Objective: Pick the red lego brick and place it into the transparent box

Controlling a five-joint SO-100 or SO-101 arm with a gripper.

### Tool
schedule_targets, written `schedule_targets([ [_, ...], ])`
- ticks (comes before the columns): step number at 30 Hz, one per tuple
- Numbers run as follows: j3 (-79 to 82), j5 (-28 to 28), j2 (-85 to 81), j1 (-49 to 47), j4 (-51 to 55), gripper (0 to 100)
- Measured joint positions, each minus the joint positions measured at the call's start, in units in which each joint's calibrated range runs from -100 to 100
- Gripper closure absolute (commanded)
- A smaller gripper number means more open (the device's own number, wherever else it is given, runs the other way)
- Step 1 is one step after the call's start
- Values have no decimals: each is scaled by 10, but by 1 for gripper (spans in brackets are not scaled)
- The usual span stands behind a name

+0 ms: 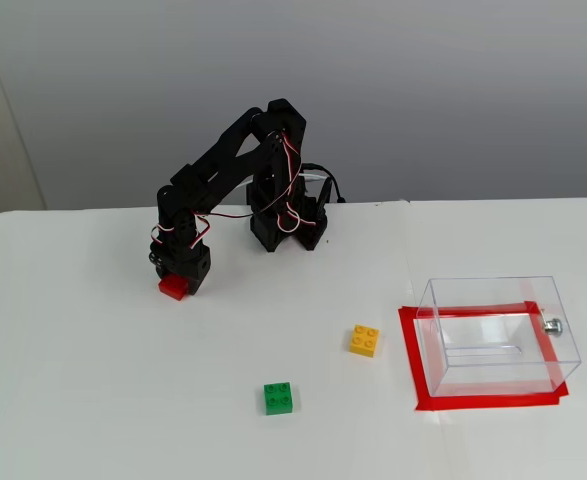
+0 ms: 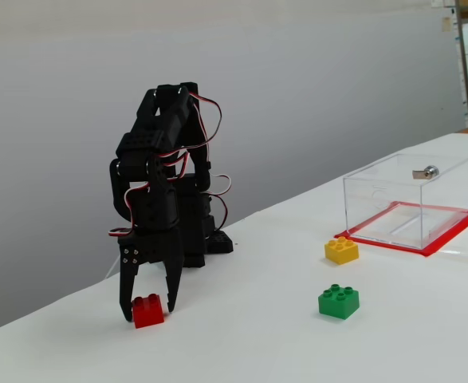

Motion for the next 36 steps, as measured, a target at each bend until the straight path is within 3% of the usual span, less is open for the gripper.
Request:
schedule_targets([
  [36,1,-1,0,0,0,83],
])
